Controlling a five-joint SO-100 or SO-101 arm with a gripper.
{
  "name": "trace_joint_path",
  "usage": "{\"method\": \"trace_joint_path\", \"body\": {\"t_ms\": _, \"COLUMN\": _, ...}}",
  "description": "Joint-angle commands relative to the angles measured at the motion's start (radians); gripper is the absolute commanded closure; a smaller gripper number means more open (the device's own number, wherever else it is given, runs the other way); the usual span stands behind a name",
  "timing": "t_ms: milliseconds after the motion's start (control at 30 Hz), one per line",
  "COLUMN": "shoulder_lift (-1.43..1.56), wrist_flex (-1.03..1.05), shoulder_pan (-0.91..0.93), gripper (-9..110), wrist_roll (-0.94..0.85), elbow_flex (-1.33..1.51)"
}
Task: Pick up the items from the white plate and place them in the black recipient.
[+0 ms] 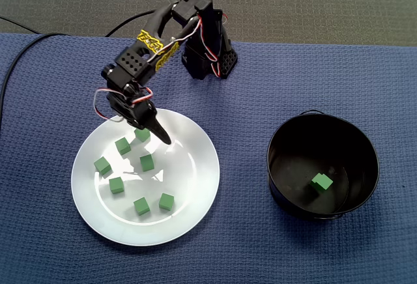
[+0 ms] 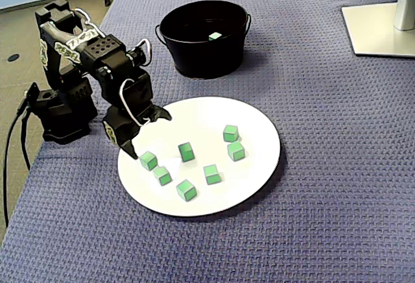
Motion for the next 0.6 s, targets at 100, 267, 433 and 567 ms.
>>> {"method": "trace_joint_path", "body": {"t_ms": 100, "shoulder_lift": -0.017, "wrist_flex": -0.025, "shoulder_pan": 0.038, "gripper": 55, "wrist_roll": -0.087, "elbow_flex": -0.015}}
{"method": "trace_joint_path", "body": {"t_ms": 267, "shoulder_lift": -0.032, "wrist_flex": -0.084, "shoulder_pan": 0.029, "gripper": 55, "wrist_roll": -0.083, "elbow_flex": 0.02}}
{"method": "trace_joint_path", "body": {"t_ms": 433, "shoulder_lift": -0.035, "wrist_flex": -0.149, "shoulder_pan": -0.002, "gripper": 56, "wrist_roll": -0.046, "elbow_flex": 0.067}}
{"method": "trace_joint_path", "body": {"t_ms": 567, "shoulder_lift": -0.037, "wrist_flex": -0.196, "shoulder_pan": -0.017, "gripper": 58, "wrist_roll": -0.023, "elbow_flex": 0.103}}
